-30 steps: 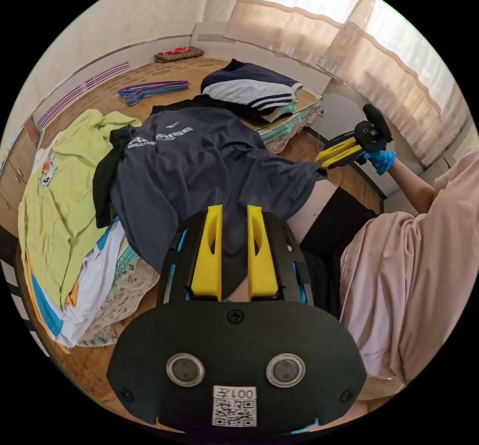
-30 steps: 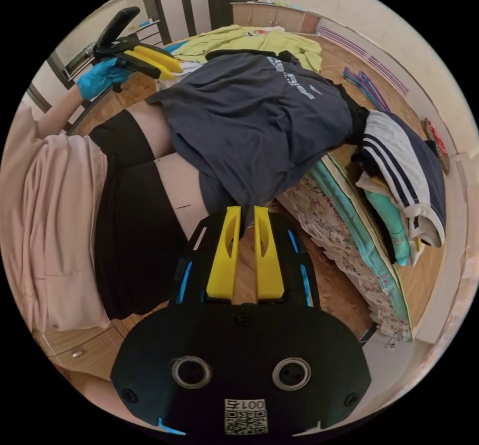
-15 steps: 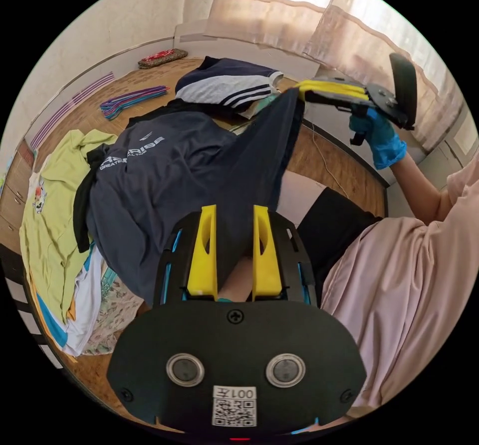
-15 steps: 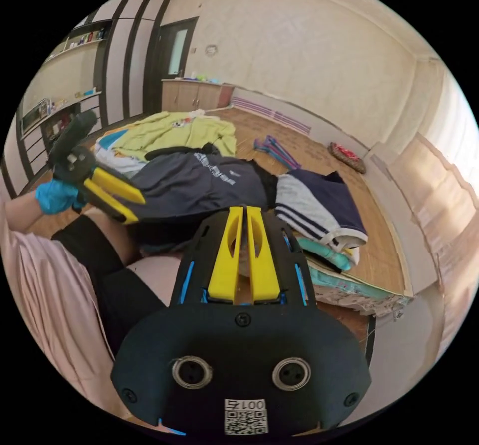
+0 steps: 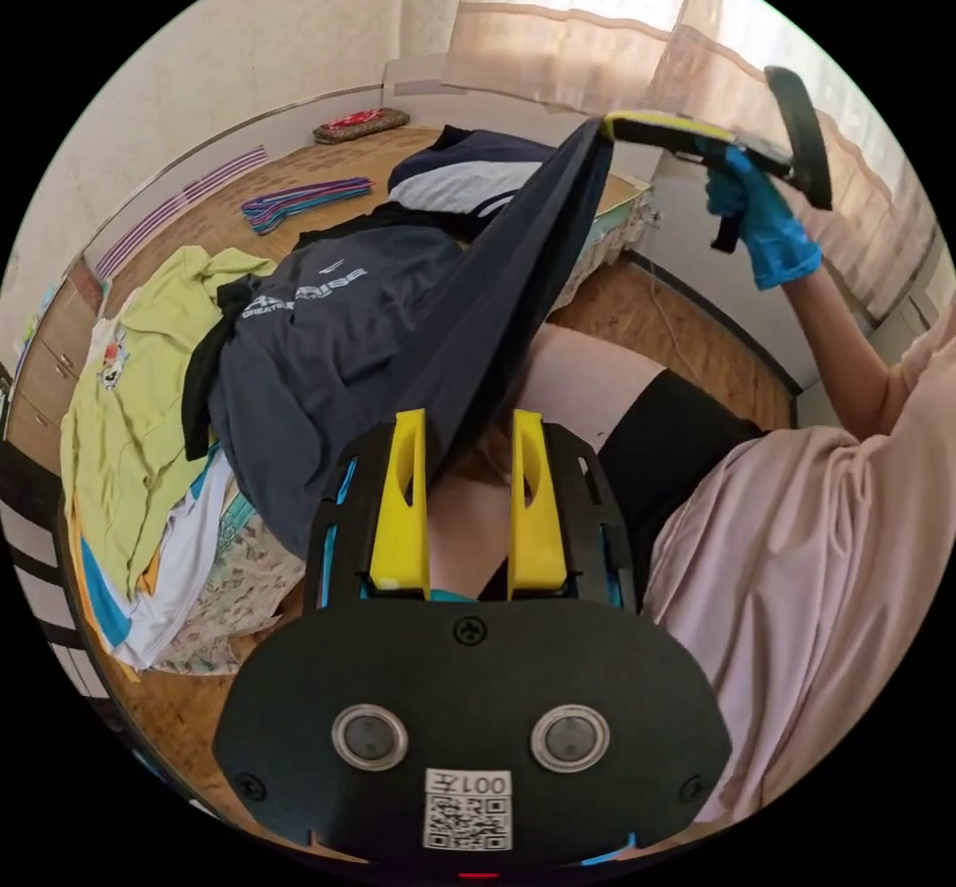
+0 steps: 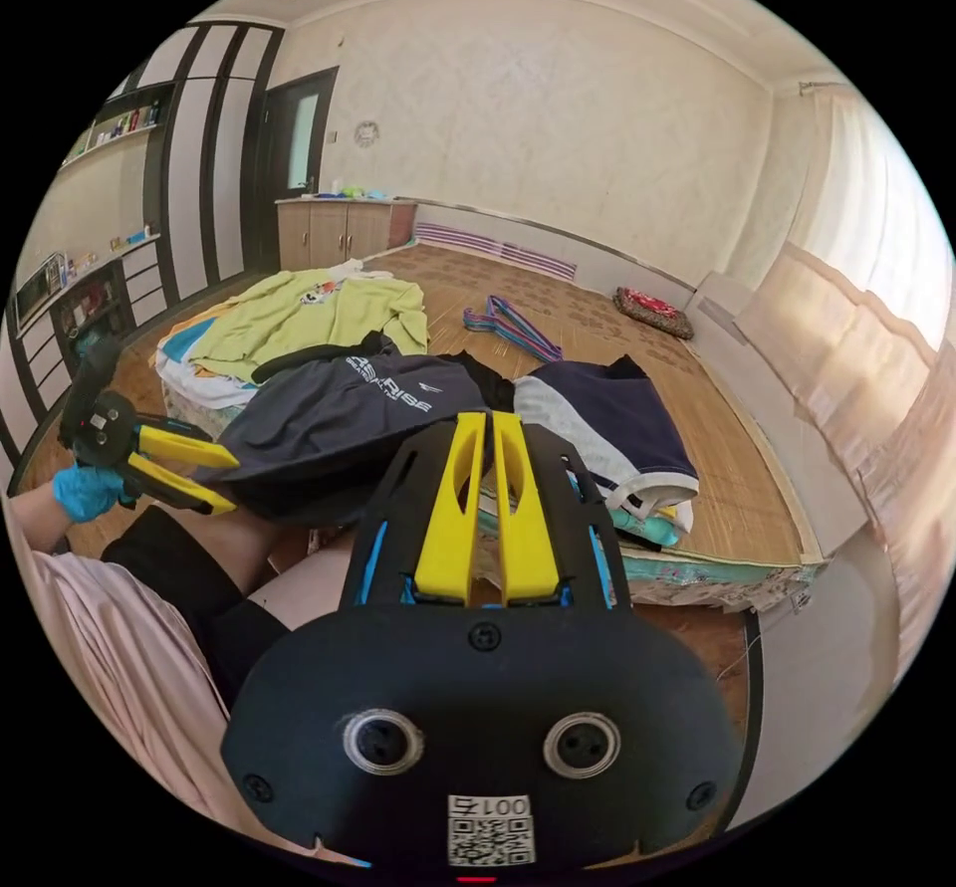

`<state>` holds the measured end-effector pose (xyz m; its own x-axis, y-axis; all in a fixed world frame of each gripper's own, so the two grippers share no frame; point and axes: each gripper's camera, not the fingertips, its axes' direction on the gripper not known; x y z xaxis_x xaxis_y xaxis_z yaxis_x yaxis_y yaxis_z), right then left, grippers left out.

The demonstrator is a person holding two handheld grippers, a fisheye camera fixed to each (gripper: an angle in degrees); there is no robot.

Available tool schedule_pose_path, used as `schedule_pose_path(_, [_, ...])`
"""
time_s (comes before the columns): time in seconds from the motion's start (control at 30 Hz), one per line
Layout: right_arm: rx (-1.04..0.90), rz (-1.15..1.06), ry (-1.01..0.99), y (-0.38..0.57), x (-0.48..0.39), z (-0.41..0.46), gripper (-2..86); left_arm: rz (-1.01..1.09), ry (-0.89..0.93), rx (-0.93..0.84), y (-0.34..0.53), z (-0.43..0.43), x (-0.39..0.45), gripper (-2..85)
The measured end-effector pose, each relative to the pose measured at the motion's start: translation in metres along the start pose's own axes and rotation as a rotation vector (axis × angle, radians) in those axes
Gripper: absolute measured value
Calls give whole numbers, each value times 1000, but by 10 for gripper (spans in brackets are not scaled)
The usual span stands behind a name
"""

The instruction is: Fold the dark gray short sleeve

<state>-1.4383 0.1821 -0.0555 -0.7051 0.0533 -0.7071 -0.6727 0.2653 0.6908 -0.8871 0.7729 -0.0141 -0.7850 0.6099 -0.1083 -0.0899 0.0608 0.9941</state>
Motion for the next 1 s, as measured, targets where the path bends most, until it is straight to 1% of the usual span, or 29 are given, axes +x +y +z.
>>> schedule_pose_path(0.07, [26,11,5,-1,2,-10,12,-35,-72,-21,8,4,0,73])
schedule_pose_path(0.13, [68,34,12,-1,6,-26,12,-110,-194,-23,20,3,-4,58])
schedule_pose_path(0.2, [94,51,15,-1,9,-39,13,-168,-253,-20,29,1,-9,49])
schedule_pose_path(0.5, [127,82,62,5,21,-79,12,-367,-429,-92,73,7,-39,20])
schedule_pose_path(0.57, [121,95,58,8,24,-82,12,-403,-396,-96,83,11,-46,19])
schedule_pose_path(0.67, [103,109,53,13,28,-86,13,-436,-257,-52,97,13,-53,26])
schedule_pose_path(0.73, [86,109,59,15,30,-88,13,-411,-155,36,106,5,-53,31])
schedule_pose_path(0.77, [81,108,60,15,31,-88,13,-393,-135,55,107,3,-52,32])
schedule_pose_path(0.8, [74,107,64,16,32,-89,12,-337,-94,75,110,-1,-50,34])
schedule_pose_path(0.9, [67,108,69,16,36,-89,12,-255,-97,34,119,-5,-52,40])
schedule_pose_path(1.0, [58,106,66,12,41,-87,12,-253,-124,-57,133,-3,-62,44])
